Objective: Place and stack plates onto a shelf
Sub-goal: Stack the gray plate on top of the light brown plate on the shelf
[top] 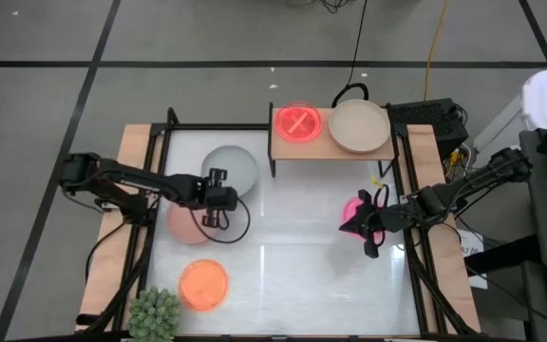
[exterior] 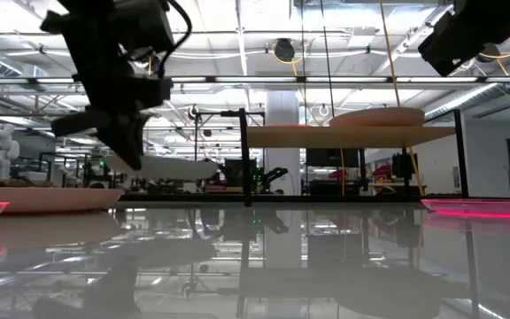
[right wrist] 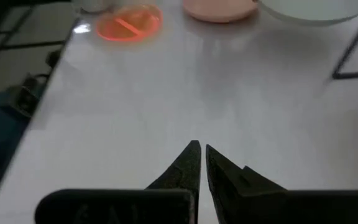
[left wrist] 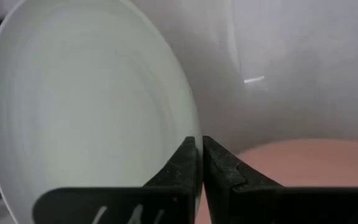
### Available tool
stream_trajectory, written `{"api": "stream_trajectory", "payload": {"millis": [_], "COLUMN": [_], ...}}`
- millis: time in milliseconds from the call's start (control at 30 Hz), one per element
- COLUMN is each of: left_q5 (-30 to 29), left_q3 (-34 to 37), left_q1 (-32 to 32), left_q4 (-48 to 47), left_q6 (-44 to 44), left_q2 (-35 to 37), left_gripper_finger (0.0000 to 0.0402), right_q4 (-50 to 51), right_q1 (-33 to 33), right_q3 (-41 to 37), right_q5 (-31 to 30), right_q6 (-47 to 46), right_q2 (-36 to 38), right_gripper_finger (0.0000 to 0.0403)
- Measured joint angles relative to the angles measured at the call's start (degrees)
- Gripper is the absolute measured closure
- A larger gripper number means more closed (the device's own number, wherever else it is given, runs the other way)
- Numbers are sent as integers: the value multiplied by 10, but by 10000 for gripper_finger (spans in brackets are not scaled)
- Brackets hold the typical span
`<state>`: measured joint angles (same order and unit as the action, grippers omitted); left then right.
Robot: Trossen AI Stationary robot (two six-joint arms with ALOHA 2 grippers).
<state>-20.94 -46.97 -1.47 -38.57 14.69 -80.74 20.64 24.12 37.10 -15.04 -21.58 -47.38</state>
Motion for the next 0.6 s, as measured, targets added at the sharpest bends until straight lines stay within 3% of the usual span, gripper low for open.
{"api": "stream_trajectory", "payload": {"millis": [233, 400, 600], "left_q5": [78, 155, 205], "left_q3": [-5, -6, -6], "left_q1": [-57, -101, -142], "left_q4": [-50, -29, 26], "left_q6": [10, 50, 120], "left_q2": [59, 75, 67], "left_gripper_finger": [390, 390, 390], "right_q4": [-53, -121, -132], "right_q1": [0, 0, 0], "right_q3": [0, 1, 45], "right_q5": [18, 19, 17], "right_q6": [35, 93, 132], "right_q2": [-42, -86, -153], "right_gripper_finger": [392, 392, 392]}}
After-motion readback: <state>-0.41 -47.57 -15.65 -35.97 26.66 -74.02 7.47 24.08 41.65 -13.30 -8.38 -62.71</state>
